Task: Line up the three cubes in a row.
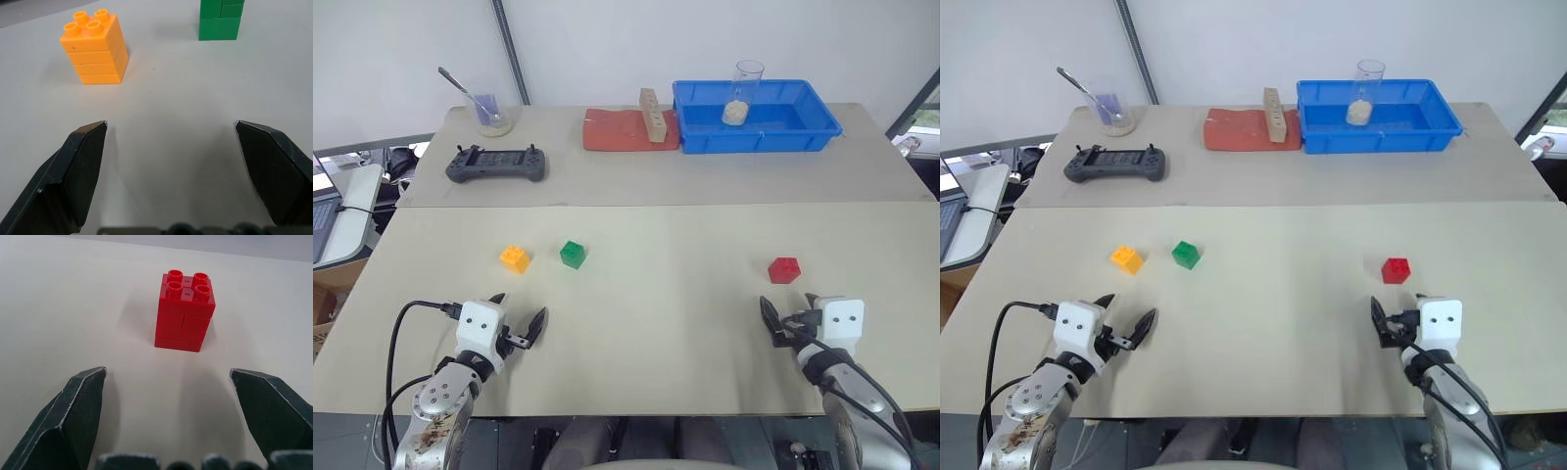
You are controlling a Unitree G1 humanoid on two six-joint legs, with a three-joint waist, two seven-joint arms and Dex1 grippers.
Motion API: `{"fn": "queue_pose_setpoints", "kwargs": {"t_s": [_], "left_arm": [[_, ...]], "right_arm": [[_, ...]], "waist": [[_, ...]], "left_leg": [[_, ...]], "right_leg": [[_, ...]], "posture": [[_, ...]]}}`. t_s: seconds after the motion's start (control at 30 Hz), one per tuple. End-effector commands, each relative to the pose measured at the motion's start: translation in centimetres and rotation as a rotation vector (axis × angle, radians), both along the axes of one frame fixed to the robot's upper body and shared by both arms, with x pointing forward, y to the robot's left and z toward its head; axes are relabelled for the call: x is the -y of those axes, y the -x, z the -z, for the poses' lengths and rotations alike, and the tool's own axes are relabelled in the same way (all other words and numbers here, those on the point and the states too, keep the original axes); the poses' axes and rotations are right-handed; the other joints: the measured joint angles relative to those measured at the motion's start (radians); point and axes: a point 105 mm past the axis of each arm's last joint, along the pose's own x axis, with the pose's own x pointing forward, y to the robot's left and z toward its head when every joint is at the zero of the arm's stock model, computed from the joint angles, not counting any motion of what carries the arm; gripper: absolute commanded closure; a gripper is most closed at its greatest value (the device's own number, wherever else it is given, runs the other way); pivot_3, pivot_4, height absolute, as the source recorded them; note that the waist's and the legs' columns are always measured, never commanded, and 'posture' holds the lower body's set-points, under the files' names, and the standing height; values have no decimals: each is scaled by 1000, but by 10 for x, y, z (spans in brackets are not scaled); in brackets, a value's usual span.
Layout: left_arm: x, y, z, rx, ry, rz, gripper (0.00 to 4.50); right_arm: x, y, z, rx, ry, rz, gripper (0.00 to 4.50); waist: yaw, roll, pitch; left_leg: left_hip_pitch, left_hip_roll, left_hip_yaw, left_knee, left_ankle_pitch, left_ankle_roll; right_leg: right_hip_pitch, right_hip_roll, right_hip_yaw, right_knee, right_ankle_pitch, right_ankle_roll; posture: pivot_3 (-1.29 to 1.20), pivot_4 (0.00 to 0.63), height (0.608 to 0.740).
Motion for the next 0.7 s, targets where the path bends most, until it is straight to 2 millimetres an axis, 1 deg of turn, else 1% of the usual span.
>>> {"fn": "queue_pose_setpoints", "kwargs": {"t_s": [0.03,0.1,0.13,0.3,0.43,0.53,0.6,0.7], "left_arm": [[4,1,1,-24,13,57,27],[18,-1,-15,-14,7,219,27],[28,-1,-25,-8,16,318,27],[70,-6,-76,28,33,690,27],[94,-13,-105,78,15,866,27],[119,-20,-135,156,-4,1022,27],[129,-20,-146,176,-8,1091,27],[138,-20,-150,179,-31,1167,27]], "right_arm": [[5,3,3,-18,15,43,0],[0,3,-7,5,23,49,0],[-1,3,-11,14,27,49,0],[-4,-1,-20,25,36,40,0],[-5,-7,-24,33,29,36,0],[-2,-15,-27,44,16,61,0],[-3,-21,-29,53,17,52,0],[-5,-30,-31,62,3,44,0]], "waist": [[0,0,0],[2,0,0],[3,1,1],[3,3,3],[-7,5,4],[-12,4,6],[-18,4,7],[-28,4,7]], "left_leg": [[0,0,0,0,0,0],[0,0,0,0,0,0],[-1,1,0,0,0,0],[-3,1,0,0,0,-1],[-3,0,0,0,0,-1],[-4,0,0,0,1,-1],[-6,1,0,0,2,-2],[-5,1,0,0,2,-1]], "right_leg": [[0,0,0,0,0,0],[-1,0,0,1,0,0],[-1,1,0,1,0,0],[-4,1,0,2,3,-5],[-5,1,0,2,3,-6],[-7,2,0,3,4,-6],[-8,2,0,3,4,-7],[-7,2,0,3,4,-7]], "posture": [[0,150,740],[0,150,740],[0,150,740],[0,150,740],[0,150,740],[0,150,740],[0,150,740],[0,150,740]]}}
